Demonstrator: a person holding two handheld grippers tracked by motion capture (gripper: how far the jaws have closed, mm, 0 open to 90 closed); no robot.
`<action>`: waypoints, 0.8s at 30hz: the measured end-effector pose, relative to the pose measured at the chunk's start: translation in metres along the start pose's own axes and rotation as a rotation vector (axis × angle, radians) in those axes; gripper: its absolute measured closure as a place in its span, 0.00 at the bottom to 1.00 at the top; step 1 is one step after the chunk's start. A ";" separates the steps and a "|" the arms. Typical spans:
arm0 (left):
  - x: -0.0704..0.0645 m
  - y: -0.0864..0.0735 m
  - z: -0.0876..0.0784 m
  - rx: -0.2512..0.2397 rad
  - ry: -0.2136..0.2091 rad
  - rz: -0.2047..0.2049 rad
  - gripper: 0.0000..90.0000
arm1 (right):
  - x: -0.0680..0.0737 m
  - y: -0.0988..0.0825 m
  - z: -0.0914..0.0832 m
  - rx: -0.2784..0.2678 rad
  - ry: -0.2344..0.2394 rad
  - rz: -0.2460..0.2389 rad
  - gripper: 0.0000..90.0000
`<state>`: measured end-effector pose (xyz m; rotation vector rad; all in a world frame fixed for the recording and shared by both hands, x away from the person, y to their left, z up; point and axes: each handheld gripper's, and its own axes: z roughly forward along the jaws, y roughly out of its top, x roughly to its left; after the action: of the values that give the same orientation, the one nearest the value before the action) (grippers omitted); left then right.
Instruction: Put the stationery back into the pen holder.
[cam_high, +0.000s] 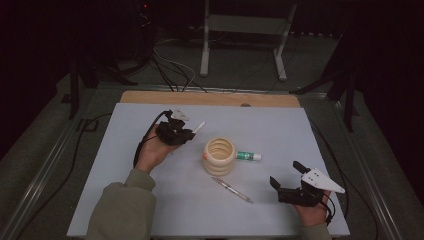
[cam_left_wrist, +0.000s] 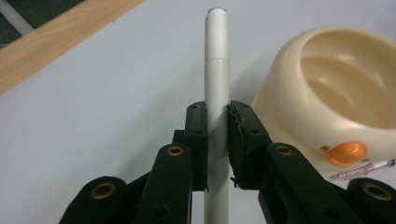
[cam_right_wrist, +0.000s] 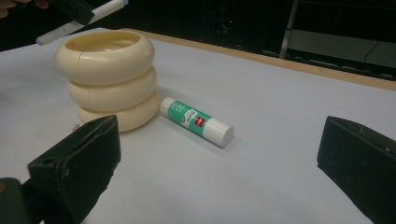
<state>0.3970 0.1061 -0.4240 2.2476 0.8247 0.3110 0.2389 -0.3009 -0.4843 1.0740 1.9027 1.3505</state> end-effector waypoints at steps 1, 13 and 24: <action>0.000 0.002 -0.002 -0.009 0.000 -0.001 0.88 | 0.000 0.000 0.000 0.000 0.000 0.000 0.00; -0.009 0.017 -0.008 -0.090 -0.006 0.006 0.88 | 0.000 0.000 0.000 -0.001 0.001 0.000 0.00; -0.017 0.027 -0.009 -0.141 -0.010 0.010 0.88 | 0.000 0.000 0.000 0.000 0.002 -0.001 0.00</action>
<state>0.3924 0.0856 -0.3987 2.1208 0.7624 0.3519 0.2389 -0.3003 -0.4843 1.0717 1.9044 1.3520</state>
